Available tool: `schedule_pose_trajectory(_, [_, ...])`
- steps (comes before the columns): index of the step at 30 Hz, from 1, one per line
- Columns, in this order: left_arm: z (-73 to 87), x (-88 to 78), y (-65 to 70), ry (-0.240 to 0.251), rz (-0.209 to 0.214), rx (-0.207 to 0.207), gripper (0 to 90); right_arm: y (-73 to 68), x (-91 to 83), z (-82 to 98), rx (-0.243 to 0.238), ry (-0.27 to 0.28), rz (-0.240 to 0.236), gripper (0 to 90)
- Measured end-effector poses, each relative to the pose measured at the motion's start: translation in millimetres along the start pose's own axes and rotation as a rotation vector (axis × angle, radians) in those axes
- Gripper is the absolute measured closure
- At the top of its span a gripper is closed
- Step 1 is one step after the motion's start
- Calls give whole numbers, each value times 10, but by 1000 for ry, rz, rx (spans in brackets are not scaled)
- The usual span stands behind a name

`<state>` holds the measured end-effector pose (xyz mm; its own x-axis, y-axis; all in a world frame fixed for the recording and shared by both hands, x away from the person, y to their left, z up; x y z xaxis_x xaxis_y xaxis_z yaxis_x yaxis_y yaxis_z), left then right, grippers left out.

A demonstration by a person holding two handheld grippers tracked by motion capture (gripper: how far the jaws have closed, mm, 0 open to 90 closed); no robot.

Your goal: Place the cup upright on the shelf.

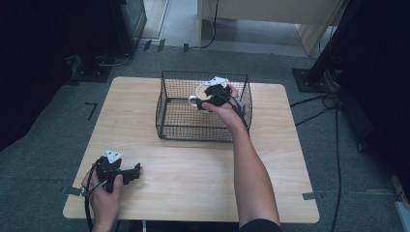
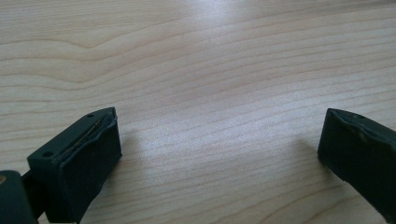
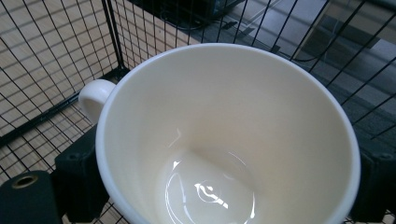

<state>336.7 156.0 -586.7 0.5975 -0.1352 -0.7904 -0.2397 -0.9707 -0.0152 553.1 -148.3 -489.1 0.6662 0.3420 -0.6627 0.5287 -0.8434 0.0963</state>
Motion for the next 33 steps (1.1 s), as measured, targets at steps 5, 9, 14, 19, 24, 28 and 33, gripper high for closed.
schedule_pose_trajectory(5, [0,0,-1,0,0,1,0,-31,106,72,-22,-11,-20,92])
schedule_pose_trajectory(9, [0,0,0,0,0,0,0,-40,154,135,-25,-38,-39,92])
schedule_pose_trajectory(14, [0,0,0,0,0,-1,0,-58,179,187,-7,-72,-64,91])
schedule_pose_trajectory(19, [0,0,0,0,0,0,0,-40,186,205,9,-83,-64,91])
schedule_pose_trajectory(24, [-2,1,0,2,0,0,0,-25,183,222,44,-93,-85,90])
schedule_pose_trajectory(28, [-1,1,0,2,0,0,0,-16,161,216,58,-96,-86,64])
schedule_pose_trajectory(33, [-2,1,-1,2,0,1,0,-34,123,154,47,-68,-82,0])
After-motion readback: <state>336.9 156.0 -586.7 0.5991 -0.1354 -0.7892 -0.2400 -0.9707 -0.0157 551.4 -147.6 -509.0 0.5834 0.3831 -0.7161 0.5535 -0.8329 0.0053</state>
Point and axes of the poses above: each handheld gripper's, and its own axes: x roughly forward along the jaws, z roughly out of its underside, y roughly to its right, the point moved 9 cm from there along x, roughly forward along the jaws, and after that the axes turned 6 degrees about -y, right-handed, at the moved point
